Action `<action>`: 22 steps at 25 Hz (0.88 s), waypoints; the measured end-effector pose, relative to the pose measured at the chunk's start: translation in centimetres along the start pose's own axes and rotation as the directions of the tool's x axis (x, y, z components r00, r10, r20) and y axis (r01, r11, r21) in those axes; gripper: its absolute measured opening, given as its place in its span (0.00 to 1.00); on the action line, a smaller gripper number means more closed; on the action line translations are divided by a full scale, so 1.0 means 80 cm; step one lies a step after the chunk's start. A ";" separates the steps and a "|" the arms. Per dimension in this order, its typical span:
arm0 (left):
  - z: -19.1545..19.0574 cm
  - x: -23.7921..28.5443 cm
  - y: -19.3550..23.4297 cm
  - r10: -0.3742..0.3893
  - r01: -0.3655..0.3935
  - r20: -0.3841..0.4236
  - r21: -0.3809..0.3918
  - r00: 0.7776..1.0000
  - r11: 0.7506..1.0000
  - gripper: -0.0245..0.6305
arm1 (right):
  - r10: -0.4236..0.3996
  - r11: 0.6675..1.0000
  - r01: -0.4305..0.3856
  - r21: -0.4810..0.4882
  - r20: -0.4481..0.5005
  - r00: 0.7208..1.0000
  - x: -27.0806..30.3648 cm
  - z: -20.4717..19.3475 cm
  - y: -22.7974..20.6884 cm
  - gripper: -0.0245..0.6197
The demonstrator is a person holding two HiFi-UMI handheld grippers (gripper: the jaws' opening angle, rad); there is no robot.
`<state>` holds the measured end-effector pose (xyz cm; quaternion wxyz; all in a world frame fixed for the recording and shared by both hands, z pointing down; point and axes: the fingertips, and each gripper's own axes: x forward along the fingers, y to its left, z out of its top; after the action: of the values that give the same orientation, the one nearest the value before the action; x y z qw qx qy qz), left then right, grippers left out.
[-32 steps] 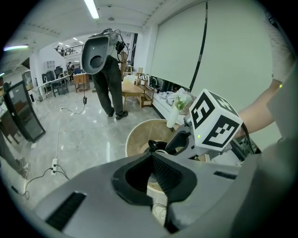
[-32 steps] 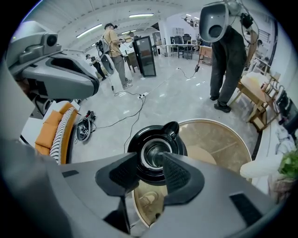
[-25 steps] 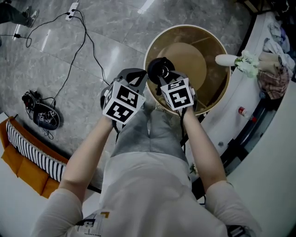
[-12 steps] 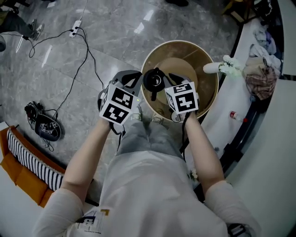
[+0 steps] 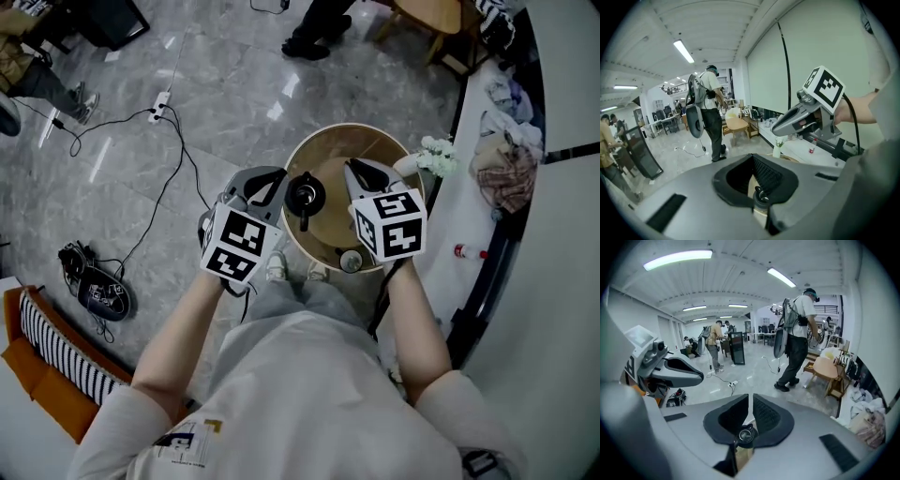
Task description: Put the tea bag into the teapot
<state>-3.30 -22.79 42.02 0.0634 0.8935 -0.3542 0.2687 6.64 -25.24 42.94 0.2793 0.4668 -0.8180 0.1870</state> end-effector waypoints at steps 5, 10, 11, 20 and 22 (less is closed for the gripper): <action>0.095 -0.050 -0.005 0.087 -0.092 0.128 0.033 0.988 0.995 0.05 | 0.049 0.998 -0.043 -0.045 0.129 0.990 -0.084 0.070 0.012 0.07; 0.173 -0.093 -0.014 0.103 -0.124 0.259 0.066 0.960 0.990 0.05 | 0.052 0.993 -0.020 -0.118 0.275 0.960 -0.156 0.139 0.020 0.07; 0.187 -0.102 -0.016 0.109 -0.133 0.283 0.068 0.953 0.989 0.05 | 0.053 0.992 -0.015 -0.128 0.302 0.952 -0.170 0.150 0.021 0.07; 0.289 -0.183 -0.033 0.105 -0.174 0.488 0.097 0.867 0.980 0.05 | 0.047 0.976 0.076 -0.204 0.539 0.841 -0.290 0.230 0.033 0.07; 0.305 -0.202 -0.034 0.113 -0.145 0.523 0.020 0.845 0.989 0.05 | 0.053 0.973 0.086 -0.213 0.571 0.820 -0.316 0.243 0.038 0.06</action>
<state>-0.64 -18.52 13.03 -0.0790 0.9084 -0.4094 0.0310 8.86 -18.11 11.78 0.0743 0.4730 -0.8759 -0.0598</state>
